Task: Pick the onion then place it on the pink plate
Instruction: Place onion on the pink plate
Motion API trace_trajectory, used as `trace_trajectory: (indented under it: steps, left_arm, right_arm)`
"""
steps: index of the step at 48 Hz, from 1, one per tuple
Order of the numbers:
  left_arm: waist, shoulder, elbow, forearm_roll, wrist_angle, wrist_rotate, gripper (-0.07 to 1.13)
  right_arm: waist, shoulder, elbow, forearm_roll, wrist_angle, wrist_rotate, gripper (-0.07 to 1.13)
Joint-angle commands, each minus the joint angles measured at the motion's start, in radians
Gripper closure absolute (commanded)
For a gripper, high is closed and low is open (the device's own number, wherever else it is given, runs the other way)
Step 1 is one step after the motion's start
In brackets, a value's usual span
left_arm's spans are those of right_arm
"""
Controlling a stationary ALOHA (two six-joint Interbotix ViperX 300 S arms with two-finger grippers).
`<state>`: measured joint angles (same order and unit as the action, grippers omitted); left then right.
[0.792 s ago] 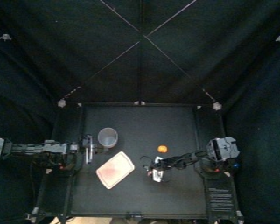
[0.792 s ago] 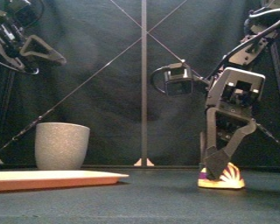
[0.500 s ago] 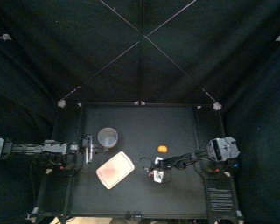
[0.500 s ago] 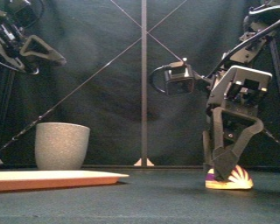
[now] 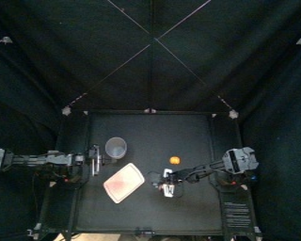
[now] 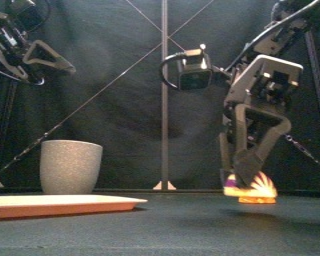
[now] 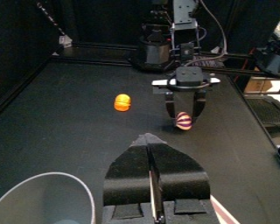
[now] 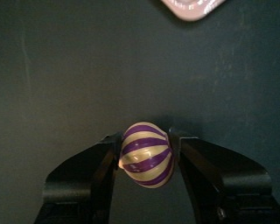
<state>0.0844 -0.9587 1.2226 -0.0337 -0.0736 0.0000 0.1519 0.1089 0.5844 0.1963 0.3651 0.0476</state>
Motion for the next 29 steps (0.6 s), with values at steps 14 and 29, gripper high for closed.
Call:
trace_trajectory:
  steps: [14,29]
  left_arm:
    - [0.008,0.005,-0.015,0.002,-0.005,0.003,0.88]
    - [0.023,0.005,-0.006,0.002,-0.005,0.003,0.88]
  right_arm:
    - [-0.017,0.002,-0.224,-0.143,-0.077,-0.006,0.24]
    - [-0.051,0.198,-0.448,-0.227,-0.133,-0.003,0.25]
